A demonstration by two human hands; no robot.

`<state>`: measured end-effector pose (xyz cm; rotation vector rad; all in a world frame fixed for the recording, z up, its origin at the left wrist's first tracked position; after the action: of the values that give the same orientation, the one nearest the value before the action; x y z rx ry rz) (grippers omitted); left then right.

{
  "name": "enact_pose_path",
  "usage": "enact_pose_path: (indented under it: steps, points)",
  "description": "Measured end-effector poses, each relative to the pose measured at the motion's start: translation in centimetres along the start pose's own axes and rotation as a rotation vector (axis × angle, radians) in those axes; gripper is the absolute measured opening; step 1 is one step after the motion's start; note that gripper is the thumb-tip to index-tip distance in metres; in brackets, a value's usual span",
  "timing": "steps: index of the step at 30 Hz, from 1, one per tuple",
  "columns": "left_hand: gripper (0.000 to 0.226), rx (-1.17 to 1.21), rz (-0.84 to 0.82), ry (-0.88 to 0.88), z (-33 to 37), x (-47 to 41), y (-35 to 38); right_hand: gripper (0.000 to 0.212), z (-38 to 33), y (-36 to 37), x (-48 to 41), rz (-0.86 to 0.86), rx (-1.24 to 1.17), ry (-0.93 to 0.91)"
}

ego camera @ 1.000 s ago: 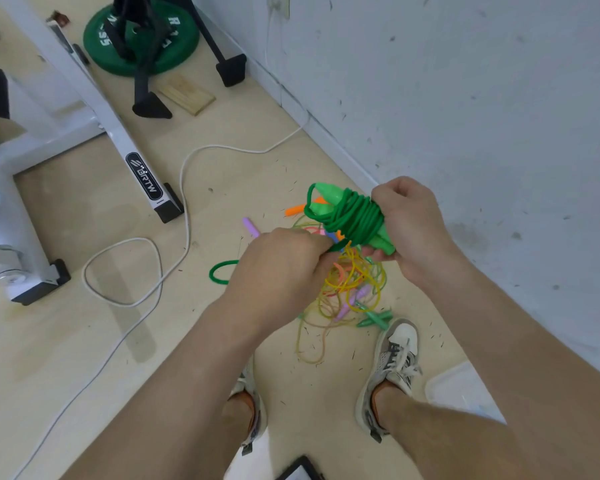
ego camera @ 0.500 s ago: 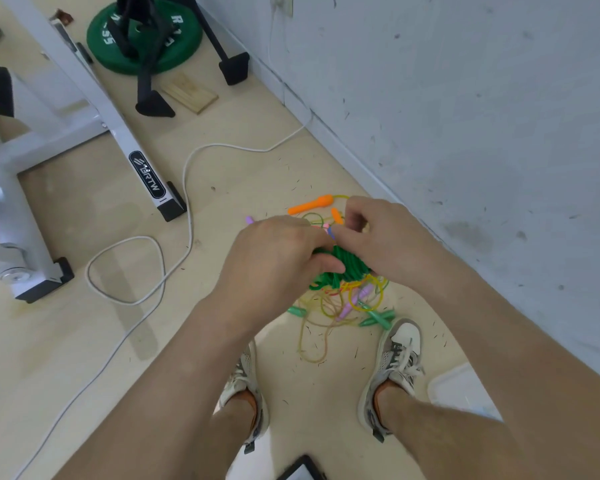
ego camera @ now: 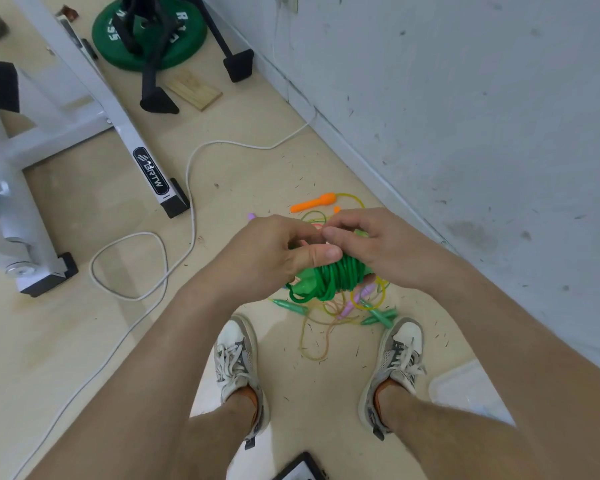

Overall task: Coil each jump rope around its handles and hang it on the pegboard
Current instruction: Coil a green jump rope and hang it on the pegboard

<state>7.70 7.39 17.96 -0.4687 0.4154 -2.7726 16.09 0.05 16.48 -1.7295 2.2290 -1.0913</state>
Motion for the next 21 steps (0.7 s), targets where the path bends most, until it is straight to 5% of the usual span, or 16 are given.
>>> enact_pose_path:
  steps: [7, 11, 15, 18, 21]
  points:
    - [0.062, 0.146, 0.153, -0.058, -0.7, 0.2, -1.3, 0.071, -0.6, 1.8, 1.7, -0.282, -0.080, 0.120]
    - [0.053, 0.191, 0.161, -0.084, -0.7, 0.3, -1.5, 0.056, -1.6, 2.1, 1.7, -0.343, -0.054, 0.006]
    - [0.026, -0.175, 0.208, 0.064, 0.7, 0.5, -2.3, 0.066, -0.2, 1.6, 0.8, -0.268, 0.050, 0.039]
    - [0.029, -0.452, 0.162, 0.103, 1.6, 0.8, -1.6, 0.075, 1.2, 1.3, 0.6, -0.254, 0.240, 0.069]
    - [0.037, -0.515, 0.119, 0.105, 2.1, 0.8, -1.0, 0.047, 1.6, 0.4, 0.9, -0.260, 0.258, 0.105]
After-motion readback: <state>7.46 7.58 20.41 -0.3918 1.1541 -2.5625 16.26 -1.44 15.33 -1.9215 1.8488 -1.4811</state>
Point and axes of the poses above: each hand's wrist, its own x-axis away from the middle knuckle, its own y-axis out of the palm, z = x × y, the point moved 9 cm from there along -x, towards the middle knuckle, and after that the axes turned 12 degrees about x, right-handed, at the moved point
